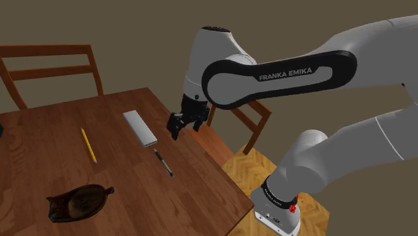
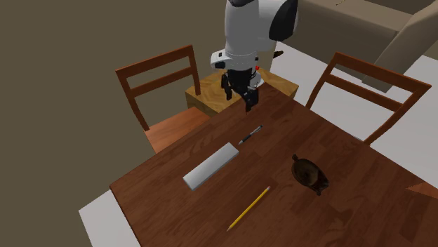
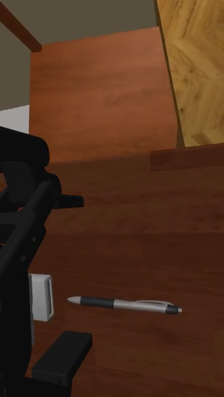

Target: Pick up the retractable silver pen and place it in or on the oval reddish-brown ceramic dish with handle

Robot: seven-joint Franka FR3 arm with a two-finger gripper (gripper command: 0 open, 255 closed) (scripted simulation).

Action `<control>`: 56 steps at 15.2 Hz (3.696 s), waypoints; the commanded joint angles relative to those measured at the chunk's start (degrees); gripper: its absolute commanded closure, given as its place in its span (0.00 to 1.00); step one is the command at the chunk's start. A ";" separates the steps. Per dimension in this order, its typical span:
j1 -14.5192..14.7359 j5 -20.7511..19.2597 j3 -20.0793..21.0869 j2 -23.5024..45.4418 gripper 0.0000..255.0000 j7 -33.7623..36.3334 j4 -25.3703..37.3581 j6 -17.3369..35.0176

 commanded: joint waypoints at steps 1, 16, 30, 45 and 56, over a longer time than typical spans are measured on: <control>0.36 0.35 2.77 3.43 0.00 3.07 0.41 3.17; -0.48 -3.74 10.92 18.87 0.00 13.22 1.75 16.95; -0.54 -3.83 10.88 18.97 1.00 13.21 1.88 16.91; 0.26 -1.65 8.68 11.59 1.00 11.74 6.52 5.30; 0.34 -1.50 6.99 7.89 1.00 11.56 11.83 -3.57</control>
